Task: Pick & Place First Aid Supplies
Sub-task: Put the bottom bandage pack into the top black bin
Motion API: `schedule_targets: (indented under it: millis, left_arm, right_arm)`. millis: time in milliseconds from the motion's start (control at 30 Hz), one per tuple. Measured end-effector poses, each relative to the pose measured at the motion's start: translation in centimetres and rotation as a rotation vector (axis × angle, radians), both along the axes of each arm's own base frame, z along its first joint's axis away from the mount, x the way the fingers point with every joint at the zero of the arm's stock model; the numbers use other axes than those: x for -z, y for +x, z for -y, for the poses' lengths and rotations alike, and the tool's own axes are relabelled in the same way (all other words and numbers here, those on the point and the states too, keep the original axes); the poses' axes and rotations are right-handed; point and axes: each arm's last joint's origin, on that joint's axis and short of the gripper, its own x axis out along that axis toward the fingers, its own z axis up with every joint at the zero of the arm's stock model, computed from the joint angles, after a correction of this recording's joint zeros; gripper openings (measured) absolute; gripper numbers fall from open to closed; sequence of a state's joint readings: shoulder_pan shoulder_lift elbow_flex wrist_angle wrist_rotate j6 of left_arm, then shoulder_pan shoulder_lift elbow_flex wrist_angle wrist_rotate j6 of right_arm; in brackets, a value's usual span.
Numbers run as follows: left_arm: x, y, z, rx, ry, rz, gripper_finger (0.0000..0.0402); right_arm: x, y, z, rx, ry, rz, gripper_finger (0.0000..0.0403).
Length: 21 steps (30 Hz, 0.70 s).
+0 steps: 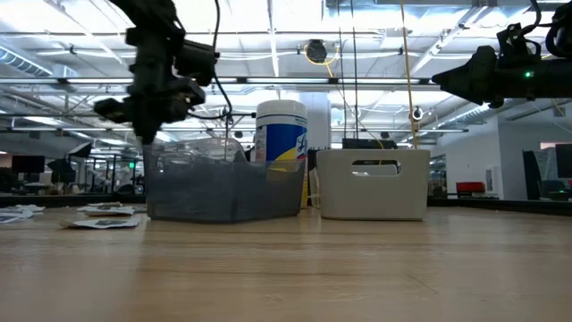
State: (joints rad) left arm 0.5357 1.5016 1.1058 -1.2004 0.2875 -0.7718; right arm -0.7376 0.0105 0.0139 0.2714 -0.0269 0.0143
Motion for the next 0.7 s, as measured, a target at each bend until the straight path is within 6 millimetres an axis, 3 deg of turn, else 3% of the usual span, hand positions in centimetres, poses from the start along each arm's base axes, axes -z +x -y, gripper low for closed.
schedule_targets:
  millis: [400, 700]
  left_arm:
    - [-1.5, 2.7, -9.8, 0.028, 0.030, 0.012, 0.0000]
    - [-2.4, 4.3, -14.5, 0.048, 0.046, 0.036, 0.0000]
  right_arm:
    - [0.0, 0.0, 0.0, 0.000, 0.000, 0.000, 0.0263]
    - [0.0, 0.0, 0.0, 0.000, 0.000, 0.000, 0.0263]
